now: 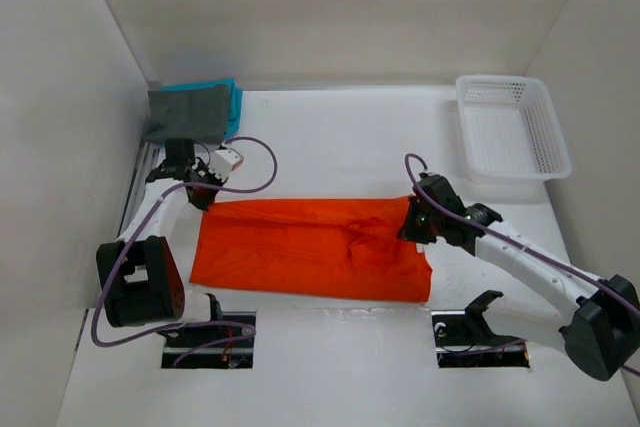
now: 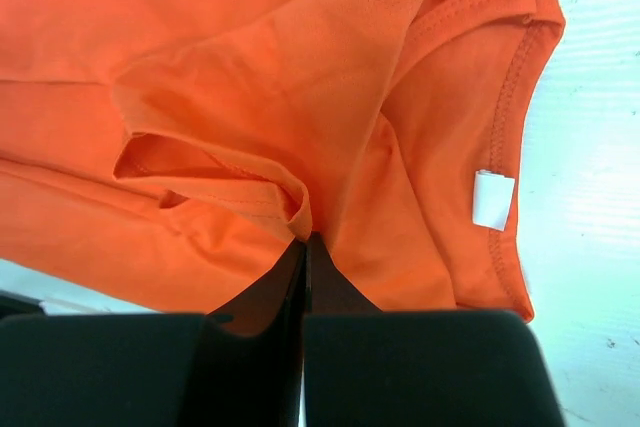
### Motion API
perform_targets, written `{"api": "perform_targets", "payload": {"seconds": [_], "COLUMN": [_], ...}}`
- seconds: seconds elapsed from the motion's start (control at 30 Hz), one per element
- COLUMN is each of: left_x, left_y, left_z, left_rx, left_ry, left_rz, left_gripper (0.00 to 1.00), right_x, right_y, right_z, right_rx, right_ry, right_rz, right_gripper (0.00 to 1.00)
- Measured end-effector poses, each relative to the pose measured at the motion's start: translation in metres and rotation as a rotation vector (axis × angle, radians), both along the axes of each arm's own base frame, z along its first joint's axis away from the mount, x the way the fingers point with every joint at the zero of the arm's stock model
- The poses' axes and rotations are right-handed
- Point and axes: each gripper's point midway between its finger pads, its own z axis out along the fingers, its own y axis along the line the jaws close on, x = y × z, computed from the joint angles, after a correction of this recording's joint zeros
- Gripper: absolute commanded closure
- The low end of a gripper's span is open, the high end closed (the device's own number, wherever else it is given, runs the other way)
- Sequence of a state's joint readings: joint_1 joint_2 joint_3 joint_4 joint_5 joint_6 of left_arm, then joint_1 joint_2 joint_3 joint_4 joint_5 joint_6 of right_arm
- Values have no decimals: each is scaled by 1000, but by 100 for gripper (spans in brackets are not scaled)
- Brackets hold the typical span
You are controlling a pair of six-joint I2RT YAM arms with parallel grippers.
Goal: Fold and stack the t-shirts
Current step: Grap the side of the flattened tshirt furthest away from the robot with both arms
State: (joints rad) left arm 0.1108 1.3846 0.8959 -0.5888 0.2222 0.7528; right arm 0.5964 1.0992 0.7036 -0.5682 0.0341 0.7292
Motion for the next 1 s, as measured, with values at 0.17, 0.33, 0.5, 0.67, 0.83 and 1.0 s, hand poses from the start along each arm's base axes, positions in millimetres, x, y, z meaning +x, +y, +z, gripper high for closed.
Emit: {"api": "perform_targets", "payload": {"seconds": [0.17, 0.33, 0.5, 0.67, 0.83, 1.0], "left_x": [8, -2, -32, -65, -70, -53], "left_y": [-1, -3, 7, 8, 4, 4], "left_z": [6, -2, -8, 8, 19, 26], "left_rx": [7, 21, 21, -24, -48, -20], "left_ry": [-30, -5, 90, 207, 228, 172], "left_rz": [-7, -35, -36, -83, -105, -98], "left_gripper": [93, 83, 64, 50, 47, 45], "right_x": [-1, -20, -26, -27, -27, -28], "right_y": [3, 5, 3, 2, 2, 2], "right_z": [8, -12, -24, -28, -32, -33], "right_rx": [26, 5, -11, -21, -27, -28], "right_ry": [-23, 34, 70, 83, 92, 93], "right_rz": [-10, 8, -1, -2, 0, 1], "right_gripper": [100, 100, 99, 99, 99, 99]}}
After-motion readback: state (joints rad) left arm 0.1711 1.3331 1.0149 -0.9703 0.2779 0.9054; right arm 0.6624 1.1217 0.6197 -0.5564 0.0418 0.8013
